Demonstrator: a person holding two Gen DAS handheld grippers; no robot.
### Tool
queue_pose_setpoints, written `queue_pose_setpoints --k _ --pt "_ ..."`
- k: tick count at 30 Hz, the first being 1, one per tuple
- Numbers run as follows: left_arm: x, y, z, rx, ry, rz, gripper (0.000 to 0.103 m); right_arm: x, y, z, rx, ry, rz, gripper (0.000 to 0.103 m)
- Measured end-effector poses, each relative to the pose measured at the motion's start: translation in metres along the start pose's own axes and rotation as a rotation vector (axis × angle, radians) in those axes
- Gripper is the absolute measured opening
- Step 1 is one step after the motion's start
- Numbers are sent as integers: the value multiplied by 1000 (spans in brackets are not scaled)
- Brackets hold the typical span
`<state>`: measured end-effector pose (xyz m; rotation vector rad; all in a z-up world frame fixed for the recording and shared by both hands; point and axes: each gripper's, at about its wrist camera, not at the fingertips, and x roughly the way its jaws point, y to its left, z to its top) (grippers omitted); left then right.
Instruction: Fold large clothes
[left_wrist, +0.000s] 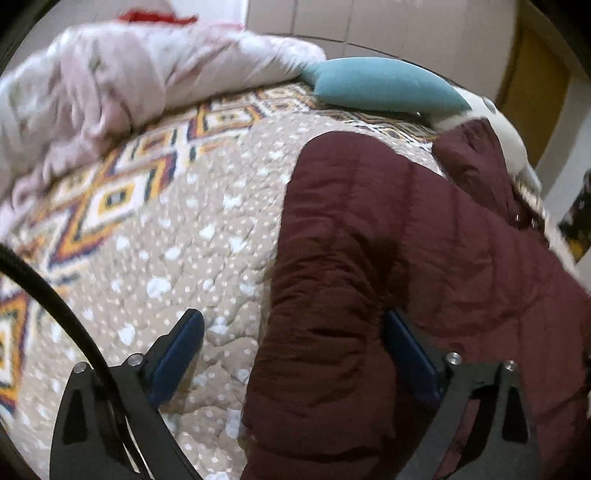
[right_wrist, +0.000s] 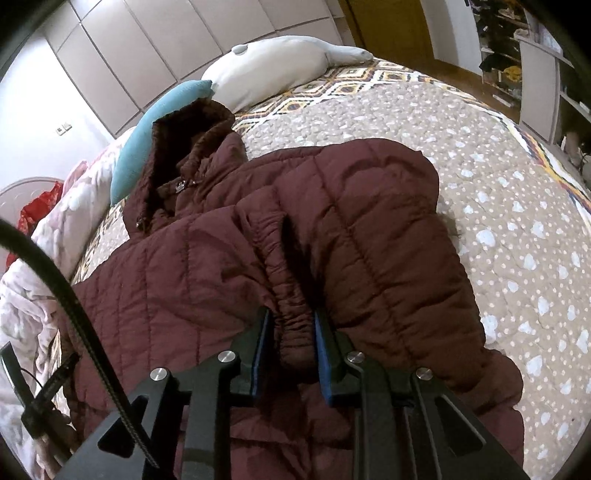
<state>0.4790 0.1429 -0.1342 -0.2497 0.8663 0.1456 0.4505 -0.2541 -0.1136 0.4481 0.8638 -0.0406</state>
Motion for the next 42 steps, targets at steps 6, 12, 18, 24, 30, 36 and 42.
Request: queue_pose_setpoints --k 6,12,18,24,30,36,42 --pt "-24 -3 -1 70 1 53 96 -13 10 2 -40 7 -57 40" --pt "-105 -8 -18 223 -58 74 76 -92 -6 3 -10 -64 -99 51" --pt "-224 -6 -35 258 -226 51 76 -197 -6 -9 -42 -178 -74 52" --pt "-351 -5 -42 263 -391 -17 76 -306 15 -19 -106 -315 -44 52" --pt "-487 -6 -37 310 -576 -42 76 -439 51 -23 -170 -457 53 55" --pt "-607 4 -4 318 -681 -4 76 -589 97 -14 -244 -679 87 62" --pt "-685 7 69 260 -752 138 76 -709 154 16 -334 -878 -5 69"
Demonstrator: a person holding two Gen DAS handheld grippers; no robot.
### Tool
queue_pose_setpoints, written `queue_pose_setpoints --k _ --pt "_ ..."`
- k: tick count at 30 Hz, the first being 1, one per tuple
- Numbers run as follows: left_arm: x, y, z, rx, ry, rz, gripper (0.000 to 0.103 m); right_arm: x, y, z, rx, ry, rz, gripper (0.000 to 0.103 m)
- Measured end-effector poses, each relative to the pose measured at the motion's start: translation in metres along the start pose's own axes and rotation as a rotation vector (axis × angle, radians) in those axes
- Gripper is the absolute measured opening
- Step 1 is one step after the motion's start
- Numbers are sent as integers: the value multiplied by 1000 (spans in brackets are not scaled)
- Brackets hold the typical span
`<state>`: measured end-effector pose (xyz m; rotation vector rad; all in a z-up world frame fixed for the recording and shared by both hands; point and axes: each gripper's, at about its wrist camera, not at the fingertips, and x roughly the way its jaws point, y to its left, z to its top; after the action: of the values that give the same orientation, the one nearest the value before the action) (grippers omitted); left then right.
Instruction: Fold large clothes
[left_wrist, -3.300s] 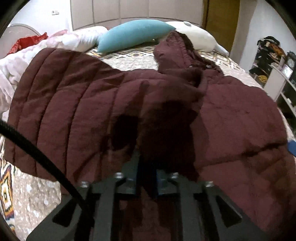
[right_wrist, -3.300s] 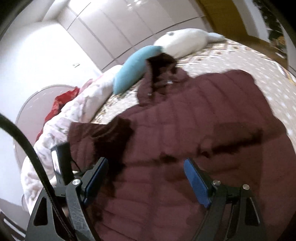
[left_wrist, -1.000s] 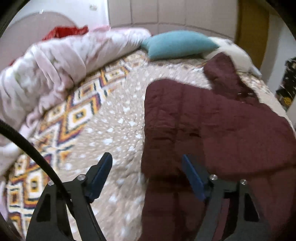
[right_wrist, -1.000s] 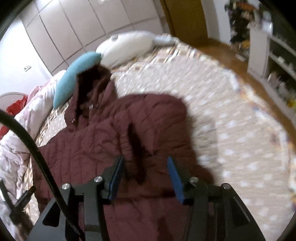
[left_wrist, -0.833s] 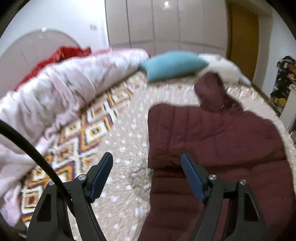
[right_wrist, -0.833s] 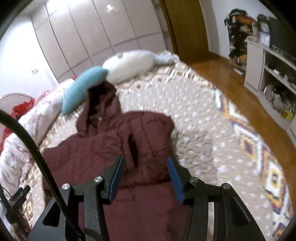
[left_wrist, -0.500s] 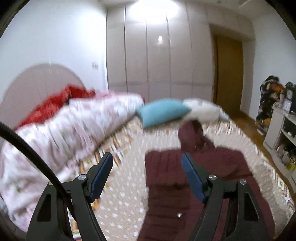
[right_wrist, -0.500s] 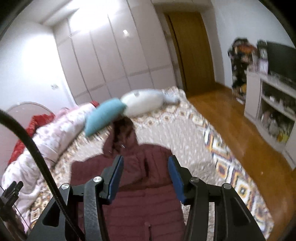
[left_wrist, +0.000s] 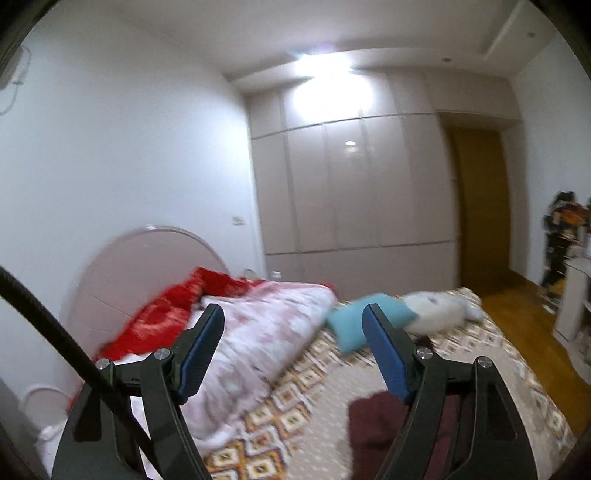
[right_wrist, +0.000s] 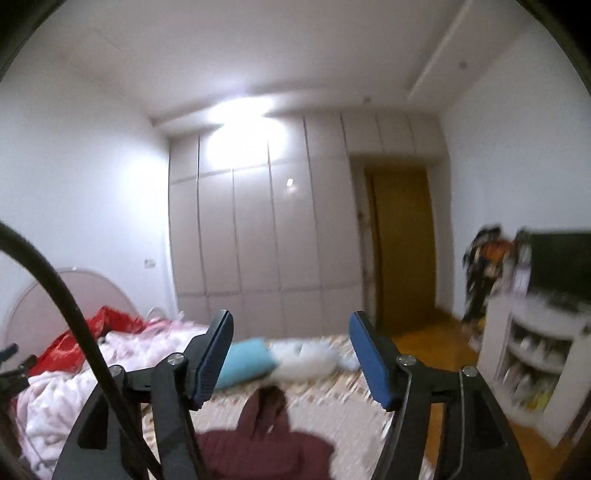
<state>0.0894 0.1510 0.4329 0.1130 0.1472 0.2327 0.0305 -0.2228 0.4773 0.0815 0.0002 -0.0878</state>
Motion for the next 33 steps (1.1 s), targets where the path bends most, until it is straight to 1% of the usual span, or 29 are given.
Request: queue_pose_setpoints --k 2,3,4,5,7,8,9,10,12,13,15,16,17,18,19,20,21,23,24,25,26,28,30,31,32,33 --pt "14 1 21 -9 8 26 76 6 5 37 13 -20 -20 69" --pt "25 -2 29 -9 11 46 77 11 6 49 20 -26 -30 70" --pt "37 -8 34 -1 13 70 79 18 7 60 27 -29 -44 71" --pt "51 -16 35 10 18 85 82 29 10 71 31 -26 -61 72" --pt "79 -32 29 27 31 77 83 62 18 82 21 10 -97 74" --pt "96 -42 20 28 48 60 84 83 25 82 6 33 -117 74" --pt "106 -48 15 22 61 45 84 97 29 78 -4 52 -136 74" --pt "128 -60 0 13 82 15 84 121 34 71 -13 80 -154 74" --pt "160 -77 -26 20 108 -22 84 166 41 52 -16 137 -155 74" --pt "181 -93 -44 35 115 -39 84 191 42 37 -11 175 -155 74" --pt "212 -116 -71 52 127 -61 84 235 44 3 -2 247 -139 74" --pt "237 -133 -89 70 155 -84 84 255 43 -14 -5 279 -131 74" --pt "264 -155 -107 87 200 -106 84 283 44 -42 -4 326 -120 74" --pt "285 -173 -122 96 236 -126 84 301 42 -65 0 359 -107 74" --pt "306 -189 -132 101 265 -144 84 323 40 -94 8 404 -84 74" --pt "334 -214 -151 107 309 -172 84 341 37 -125 24 446 -65 74" --pt "351 -228 -162 110 332 -182 84 350 31 -152 44 475 -52 74" --pt "399 -273 -189 108 397 -209 84 376 18 -221 92 528 -4 74" --pt "412 -288 -198 103 417 -216 84 381 9 -247 104 545 6 74" --pt "437 -312 -213 94 450 -222 84 387 2 -282 122 565 20 74" --pt "458 -331 -225 88 466 -226 84 393 -5 -318 155 587 47 74" --pt "497 -363 -248 102 495 -216 84 398 -18 -384 221 631 111 74" --pt "530 -397 -274 134 527 -205 84 399 -23 -443 265 664 157 74" --pt "547 -412 -286 153 545 -196 84 399 -26 -471 281 679 179 74" --pt "566 -428 -302 166 564 -190 84 398 -27 -489 291 688 194 74" --pt "576 -436 -312 165 574 -190 84 397 -27 -509 296 696 210 74"
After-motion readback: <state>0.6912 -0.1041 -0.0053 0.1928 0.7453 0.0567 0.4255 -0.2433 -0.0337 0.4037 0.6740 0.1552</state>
